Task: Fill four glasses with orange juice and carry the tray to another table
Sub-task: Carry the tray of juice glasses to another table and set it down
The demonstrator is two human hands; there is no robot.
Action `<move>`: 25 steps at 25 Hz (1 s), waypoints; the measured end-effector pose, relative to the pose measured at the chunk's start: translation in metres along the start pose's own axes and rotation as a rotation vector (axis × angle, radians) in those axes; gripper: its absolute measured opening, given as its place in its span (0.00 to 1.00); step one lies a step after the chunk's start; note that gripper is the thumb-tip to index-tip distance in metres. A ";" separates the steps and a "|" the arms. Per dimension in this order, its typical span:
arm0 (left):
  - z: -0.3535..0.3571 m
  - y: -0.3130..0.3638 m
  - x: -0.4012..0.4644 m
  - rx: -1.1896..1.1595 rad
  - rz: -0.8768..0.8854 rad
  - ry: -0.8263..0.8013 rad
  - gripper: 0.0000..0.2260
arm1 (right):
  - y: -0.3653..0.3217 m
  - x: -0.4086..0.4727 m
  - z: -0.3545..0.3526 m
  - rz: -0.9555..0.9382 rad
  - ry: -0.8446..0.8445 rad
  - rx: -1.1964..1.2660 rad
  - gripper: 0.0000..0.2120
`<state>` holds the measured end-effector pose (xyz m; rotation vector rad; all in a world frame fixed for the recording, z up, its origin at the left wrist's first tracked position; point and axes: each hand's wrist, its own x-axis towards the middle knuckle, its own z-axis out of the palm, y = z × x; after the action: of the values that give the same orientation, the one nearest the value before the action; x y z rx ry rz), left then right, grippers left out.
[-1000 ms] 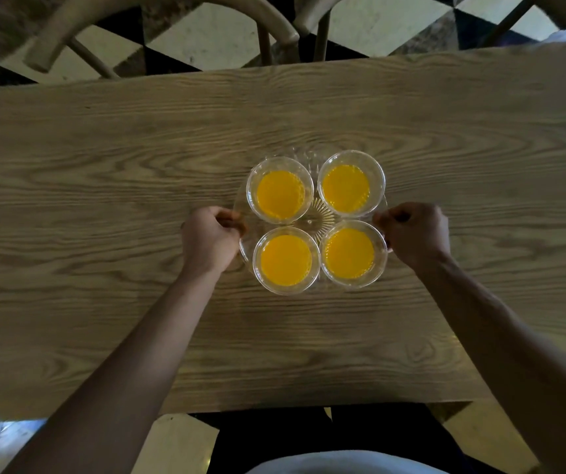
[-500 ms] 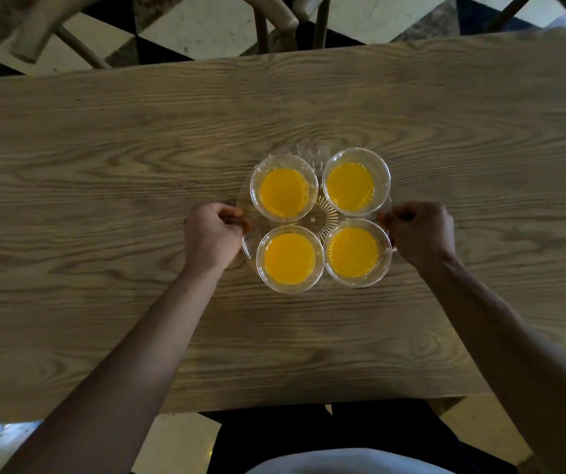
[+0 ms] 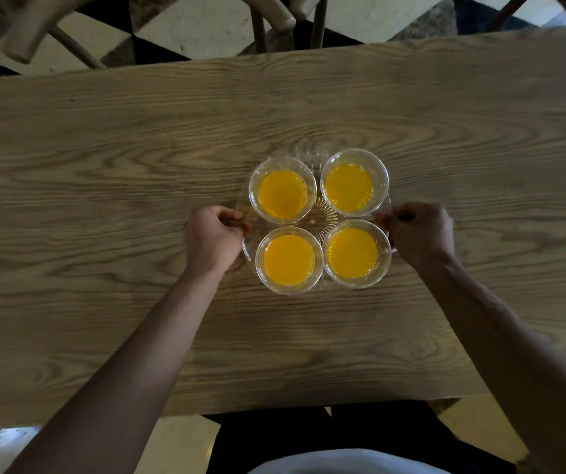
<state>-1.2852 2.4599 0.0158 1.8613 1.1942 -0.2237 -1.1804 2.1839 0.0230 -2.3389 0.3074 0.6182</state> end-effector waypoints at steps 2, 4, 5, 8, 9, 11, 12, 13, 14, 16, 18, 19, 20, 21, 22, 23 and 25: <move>0.001 0.000 -0.001 -0.005 0.002 -0.002 0.07 | 0.000 0.000 -0.001 -0.004 0.000 -0.003 0.05; 0.002 0.000 0.000 -0.018 -0.004 0.000 0.06 | 0.000 0.001 -0.002 -0.003 -0.005 -0.002 0.05; 0.003 0.000 0.001 -0.020 -0.010 0.003 0.06 | 0.000 0.001 -0.002 -0.004 -0.006 -0.005 0.05; 0.005 -0.001 0.002 -0.022 -0.012 0.004 0.07 | 0.002 0.001 -0.003 -0.012 -0.007 -0.014 0.06; 0.005 -0.001 0.002 -0.026 -0.011 0.002 0.07 | 0.002 0.001 -0.003 -0.013 -0.008 -0.015 0.06; 0.005 -0.001 0.001 -0.023 -0.014 0.006 0.06 | 0.002 0.002 -0.004 0.001 -0.012 -0.007 0.05; 0.006 -0.001 0.000 -0.023 -0.014 0.008 0.07 | 0.001 0.002 -0.005 0.010 -0.016 -0.004 0.05; 0.006 -0.001 0.000 -0.020 -0.016 0.011 0.08 | 0.001 0.003 -0.005 0.016 -0.023 -0.005 0.05; 0.006 -0.002 -0.001 -0.018 -0.013 0.019 0.10 | 0.000 0.003 -0.005 0.019 -0.032 -0.008 0.06; 0.006 -0.002 -0.002 -0.026 0.002 0.018 0.10 | 0.000 0.002 -0.005 0.012 -0.043 -0.019 0.06; 0.004 -0.002 -0.003 -0.009 0.020 0.017 0.07 | 0.000 0.001 -0.005 -0.003 -0.044 -0.038 0.06; 0.003 -0.002 -0.006 0.012 0.038 0.019 0.05 | 0.000 0.001 -0.005 -0.007 -0.046 -0.047 0.06; 0.003 -0.002 -0.007 0.036 0.060 0.023 0.04 | 0.001 0.000 -0.005 -0.013 -0.044 -0.054 0.06; 0.002 0.000 -0.009 0.048 0.075 0.026 0.05 | 0.001 0.000 -0.004 -0.024 -0.036 -0.071 0.07; 0.002 0.001 -0.010 0.052 0.085 0.024 0.04 | 0.003 0.000 -0.004 -0.045 -0.026 -0.095 0.07; 0.002 0.002 -0.011 0.055 0.087 0.025 0.03 | 0.003 -0.001 -0.004 -0.064 -0.020 -0.123 0.08; -0.001 0.003 -0.014 0.039 0.062 0.022 0.06 | 0.005 -0.003 -0.004 -0.090 -0.023 -0.151 0.09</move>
<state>-1.2904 2.4510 0.0259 1.9367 1.1524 -0.1933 -1.1835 2.1777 0.0248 -2.4726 0.1480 0.6429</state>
